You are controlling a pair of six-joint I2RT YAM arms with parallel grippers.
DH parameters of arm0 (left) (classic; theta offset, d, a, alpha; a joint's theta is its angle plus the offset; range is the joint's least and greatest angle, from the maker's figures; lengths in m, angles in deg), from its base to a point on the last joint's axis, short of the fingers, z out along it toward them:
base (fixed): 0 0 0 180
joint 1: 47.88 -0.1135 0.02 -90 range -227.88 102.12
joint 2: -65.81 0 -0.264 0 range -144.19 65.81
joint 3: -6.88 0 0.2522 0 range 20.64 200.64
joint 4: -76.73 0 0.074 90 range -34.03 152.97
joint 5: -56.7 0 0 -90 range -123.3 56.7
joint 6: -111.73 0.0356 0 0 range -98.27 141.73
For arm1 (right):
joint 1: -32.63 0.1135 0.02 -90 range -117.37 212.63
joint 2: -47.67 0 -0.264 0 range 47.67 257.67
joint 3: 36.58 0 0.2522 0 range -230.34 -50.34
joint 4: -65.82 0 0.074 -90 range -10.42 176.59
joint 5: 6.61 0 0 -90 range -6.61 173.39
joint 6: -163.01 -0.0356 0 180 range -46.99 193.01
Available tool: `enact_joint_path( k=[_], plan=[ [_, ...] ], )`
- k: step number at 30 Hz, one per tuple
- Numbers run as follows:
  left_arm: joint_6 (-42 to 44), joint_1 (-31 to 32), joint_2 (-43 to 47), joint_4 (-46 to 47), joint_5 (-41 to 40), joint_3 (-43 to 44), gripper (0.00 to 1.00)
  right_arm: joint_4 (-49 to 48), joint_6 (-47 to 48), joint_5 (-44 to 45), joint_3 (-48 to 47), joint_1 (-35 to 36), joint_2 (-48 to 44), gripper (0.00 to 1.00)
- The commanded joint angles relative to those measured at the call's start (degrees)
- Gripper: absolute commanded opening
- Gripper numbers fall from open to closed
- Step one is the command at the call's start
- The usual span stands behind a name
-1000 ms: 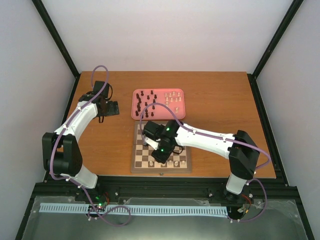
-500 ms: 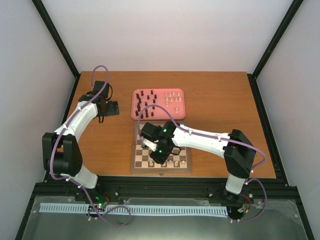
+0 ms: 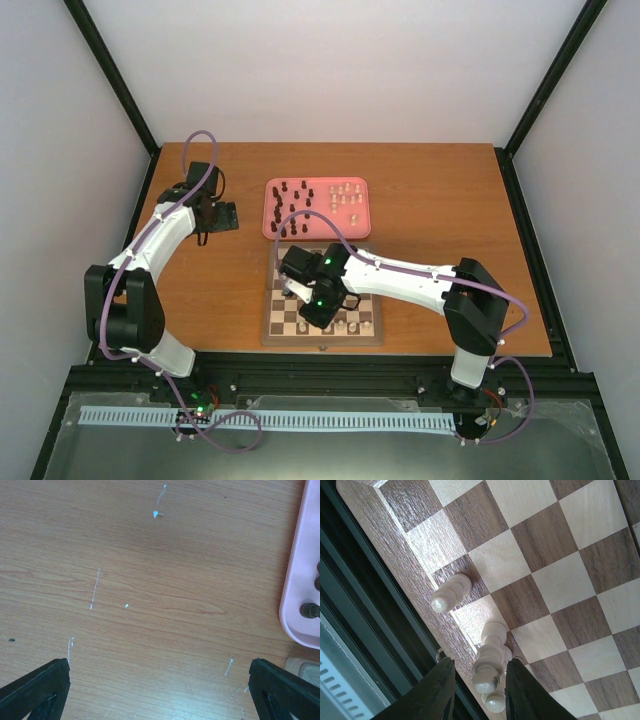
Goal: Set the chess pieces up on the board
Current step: Adjust the chess piece on the chessboard.
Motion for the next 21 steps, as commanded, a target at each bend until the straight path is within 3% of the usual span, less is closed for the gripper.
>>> enact_joint_path(
  k=[1, 21],
  plan=[
    [0.75, 0.20, 0.43, 0.07, -0.10, 0.62, 1.00, -0.41, 0.84, -0.40, -0.31, 0.57, 0.51, 0.29],
    [0.71, 0.23, 0.45, -0.03, -0.21, 0.76, 1.00, 0.17, 1.35, -0.85, -0.31, 0.53, 0.51, 0.20]
  ],
)
